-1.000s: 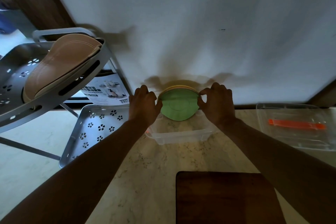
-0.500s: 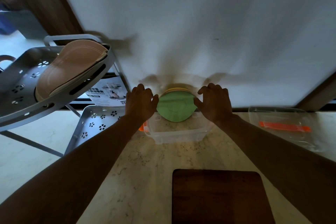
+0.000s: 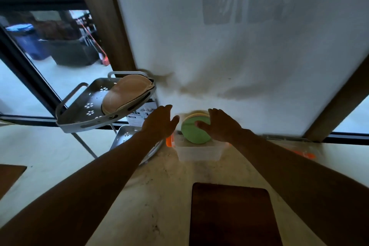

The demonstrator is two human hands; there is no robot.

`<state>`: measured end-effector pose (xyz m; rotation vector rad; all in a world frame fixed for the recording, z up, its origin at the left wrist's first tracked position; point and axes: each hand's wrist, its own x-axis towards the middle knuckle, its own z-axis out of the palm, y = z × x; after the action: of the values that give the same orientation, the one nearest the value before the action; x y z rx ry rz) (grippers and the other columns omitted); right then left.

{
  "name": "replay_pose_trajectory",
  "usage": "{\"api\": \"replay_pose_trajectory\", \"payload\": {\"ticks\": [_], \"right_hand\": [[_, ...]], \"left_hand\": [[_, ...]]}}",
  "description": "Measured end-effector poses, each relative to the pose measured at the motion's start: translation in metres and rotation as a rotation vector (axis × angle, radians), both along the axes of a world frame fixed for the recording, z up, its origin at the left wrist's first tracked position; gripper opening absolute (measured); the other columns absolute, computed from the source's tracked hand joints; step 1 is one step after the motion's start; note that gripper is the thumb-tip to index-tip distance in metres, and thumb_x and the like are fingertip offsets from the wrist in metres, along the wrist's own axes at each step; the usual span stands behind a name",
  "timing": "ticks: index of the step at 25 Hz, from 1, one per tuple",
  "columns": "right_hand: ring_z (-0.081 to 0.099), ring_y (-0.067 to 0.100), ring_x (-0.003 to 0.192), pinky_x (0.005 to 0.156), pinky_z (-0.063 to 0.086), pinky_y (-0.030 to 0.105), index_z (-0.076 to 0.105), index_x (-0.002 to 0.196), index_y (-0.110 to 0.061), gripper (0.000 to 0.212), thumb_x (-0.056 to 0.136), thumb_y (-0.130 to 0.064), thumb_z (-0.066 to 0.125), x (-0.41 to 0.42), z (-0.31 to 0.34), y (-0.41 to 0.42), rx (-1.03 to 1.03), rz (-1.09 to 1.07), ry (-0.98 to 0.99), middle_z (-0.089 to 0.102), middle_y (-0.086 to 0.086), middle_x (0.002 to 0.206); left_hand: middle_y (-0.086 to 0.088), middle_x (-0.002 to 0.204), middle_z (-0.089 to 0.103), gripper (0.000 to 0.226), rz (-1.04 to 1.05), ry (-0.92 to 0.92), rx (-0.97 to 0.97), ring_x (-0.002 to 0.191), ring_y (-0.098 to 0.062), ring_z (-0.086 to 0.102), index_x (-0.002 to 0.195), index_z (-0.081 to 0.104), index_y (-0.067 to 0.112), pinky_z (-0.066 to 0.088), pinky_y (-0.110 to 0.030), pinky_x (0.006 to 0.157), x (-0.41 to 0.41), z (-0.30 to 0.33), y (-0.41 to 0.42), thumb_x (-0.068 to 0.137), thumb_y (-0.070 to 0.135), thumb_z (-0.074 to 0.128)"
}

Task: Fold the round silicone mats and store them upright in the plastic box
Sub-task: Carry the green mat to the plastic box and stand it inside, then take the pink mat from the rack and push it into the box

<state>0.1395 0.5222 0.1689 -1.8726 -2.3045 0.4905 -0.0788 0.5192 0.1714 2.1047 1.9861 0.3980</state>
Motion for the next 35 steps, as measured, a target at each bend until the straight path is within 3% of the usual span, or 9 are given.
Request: {"api": "replay_pose_trajectory", "payload": {"ticks": [9,14,18,21,24,28,30,32,35], "right_hand": [[0.039,0.033,0.132,0.107,0.036,0.049,0.035,0.140,0.000,0.081,0.093,-0.066,0.035,-0.056,0.070,-0.048,0.100,0.124,0.028,0.044,0.020,0.143],[0.034,0.030,0.140,0.112,0.027,0.039,0.035,0.143,0.001,0.080,0.094,-0.062,0.038,-0.092,0.085,-0.053,0.094,0.148,0.195,0.038,0.018,0.152],[0.056,0.030,0.113,0.088,0.040,0.035,0.055,0.122,-0.001,0.070,0.093,-0.063,0.039,-0.127,0.081,-0.040,0.034,0.078,0.301,0.061,0.019,0.126],[0.056,0.023,0.084,0.072,0.034,0.028,0.059,0.091,-0.009,0.054,0.096,-0.058,0.037,-0.158,0.077,-0.022,-0.015,0.031,0.392,0.066,0.015,0.099],[0.064,0.030,0.093,0.079,0.045,0.032,0.065,0.105,-0.005,0.053,0.099,-0.050,0.039,-0.184,0.072,0.004,-0.114,-0.058,0.532,0.068,0.017,0.105],[0.068,0.037,0.098,0.094,0.052,0.050,0.057,0.074,-0.014,0.037,0.093,-0.045,0.053,-0.198,0.064,0.027,-0.207,-0.268,0.802,0.070,0.022,0.104],[0.068,0.038,0.095,0.091,0.053,0.047,0.053,0.071,-0.017,0.033,0.094,-0.041,0.053,-0.203,0.061,0.033,-0.193,-0.281,0.820,0.071,0.022,0.101],[0.068,0.039,0.093,0.080,0.051,0.042,0.054,0.073,-0.015,0.028,0.095,-0.033,0.053,-0.205,0.060,0.038,-0.163,-0.261,0.823,0.070,0.022,0.098],[0.062,0.033,0.079,0.067,0.046,0.031,0.057,0.075,-0.009,0.022,0.093,-0.019,0.051,-0.204,0.061,0.042,-0.115,-0.258,0.773,0.064,0.016,0.082]], "left_hand": [[-0.012,0.131,0.060,0.048,-0.032,-0.069,0.175,0.112,-0.029,0.061,0.133,0.051,0.012,0.053,-0.041,0.091,-0.037,0.070,-0.068,0.093,0.040,0.056],[-0.012,0.119,0.065,0.034,-0.009,-0.041,0.310,0.106,-0.027,0.061,0.119,0.060,0.011,0.050,-0.036,0.087,-0.064,0.091,-0.077,0.091,0.029,0.061],[-0.011,0.119,0.065,0.032,0.011,-0.012,0.260,0.104,-0.027,0.062,0.119,0.062,0.010,0.055,-0.043,0.087,-0.086,0.093,-0.065,0.089,0.022,0.062],[-0.012,0.120,0.065,0.033,0.049,-0.003,0.225,0.104,-0.027,0.063,0.120,0.062,0.010,0.055,-0.042,0.088,-0.090,0.088,-0.050,0.091,0.025,0.063],[-0.013,0.120,0.066,0.039,0.100,0.006,0.239,0.106,-0.028,0.062,0.124,0.060,0.009,0.052,-0.035,0.087,-0.092,0.077,-0.030,0.093,0.031,0.062],[-0.010,0.111,0.070,0.031,0.122,-0.002,0.218,0.099,-0.025,0.064,0.119,0.065,0.012,0.038,-0.022,0.066,-0.095,0.062,-0.005,0.096,0.031,0.056],[-0.009,0.106,0.072,0.024,0.088,-0.012,0.206,0.093,-0.023,0.065,0.109,0.069,0.012,0.044,-0.025,0.063,-0.095,0.057,0.001,0.098,0.024,0.052],[-0.009,0.100,0.073,0.024,0.057,-0.048,0.224,0.090,-0.024,0.066,0.104,0.071,0.012,0.053,-0.037,0.074,-0.096,0.053,0.004,0.098,0.016,0.048],[-0.006,0.098,0.073,0.022,0.007,-0.088,0.305,0.087,-0.021,0.067,0.105,0.071,0.013,0.050,-0.029,0.071,-0.100,0.048,0.005,0.098,0.012,0.050]]}}
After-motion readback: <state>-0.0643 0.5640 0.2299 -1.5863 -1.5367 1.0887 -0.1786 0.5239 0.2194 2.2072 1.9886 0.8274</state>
